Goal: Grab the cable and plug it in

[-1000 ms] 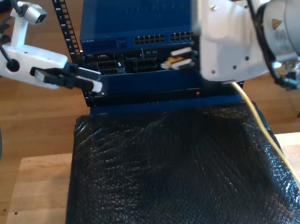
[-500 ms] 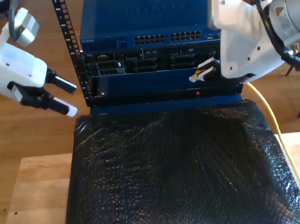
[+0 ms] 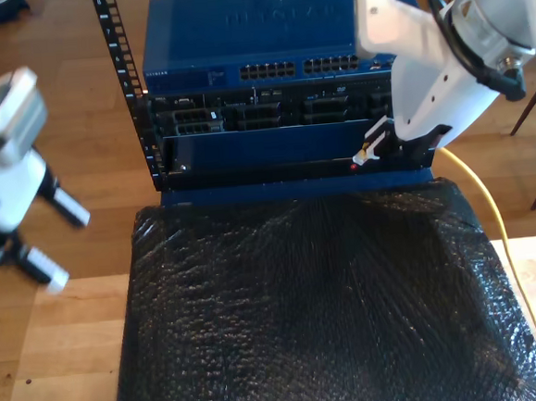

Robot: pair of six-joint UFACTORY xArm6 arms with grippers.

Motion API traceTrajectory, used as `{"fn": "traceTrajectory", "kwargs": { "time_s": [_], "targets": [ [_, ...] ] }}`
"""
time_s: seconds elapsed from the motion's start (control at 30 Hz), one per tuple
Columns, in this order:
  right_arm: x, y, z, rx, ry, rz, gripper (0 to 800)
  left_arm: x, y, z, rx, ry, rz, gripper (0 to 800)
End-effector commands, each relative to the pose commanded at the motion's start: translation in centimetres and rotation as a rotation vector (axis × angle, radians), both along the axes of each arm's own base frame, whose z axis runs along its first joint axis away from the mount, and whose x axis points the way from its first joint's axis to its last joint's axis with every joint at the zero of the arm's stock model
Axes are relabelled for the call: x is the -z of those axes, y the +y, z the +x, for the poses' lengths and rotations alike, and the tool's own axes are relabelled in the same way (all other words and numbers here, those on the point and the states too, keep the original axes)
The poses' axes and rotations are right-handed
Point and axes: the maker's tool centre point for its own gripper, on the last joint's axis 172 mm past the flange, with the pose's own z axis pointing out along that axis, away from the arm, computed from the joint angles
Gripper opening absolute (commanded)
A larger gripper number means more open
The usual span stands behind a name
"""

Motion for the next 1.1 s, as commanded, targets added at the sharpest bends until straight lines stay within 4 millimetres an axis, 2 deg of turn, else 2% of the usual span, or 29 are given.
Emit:
{"fn": "traceTrajectory", "kwargs": {
  "time_s": [0.13,0.2,0.37,0.5,0.67,0.87,1.1],
  "targets": [
    [0.5,-0.1,0.2,-0.001,0.009,-0.012,3,0.7,1.3,-2.8,0.078,-0.019,-0.032,800],
    [0.9,-0.1,0.3,-0.002,0.019,-0.016,2,1.3,2.5,-4.5,0.114,-0.016,-0.028,800],
    [1.6,0.1,0.6,-0.009,0.051,-0.022,2,4.1,6.4,-8.5,0.143,0.014,-0.03,800],
    [1.9,0.0,0.6,-0.008,0.058,-0.023,3,6.1,8.6,-12.0,0.158,0.042,-0.053,800],
    [2.0,0.0,0.6,-0.008,0.06,-0.024,2,8.5,9.2,-15.6,0.197,0.015,-0.108,800],
    [2.2,-0.1,0.5,-0.006,0.065,-0.023,3,13.2,11.3,-20.9,0.175,0.027,-0.109,800],
    [2.5,-0.2,0.3,-0.005,0.072,-0.025,3,15.8,10.9,-23.3,0.145,-0.007,-0.151,800]
  ]
}}
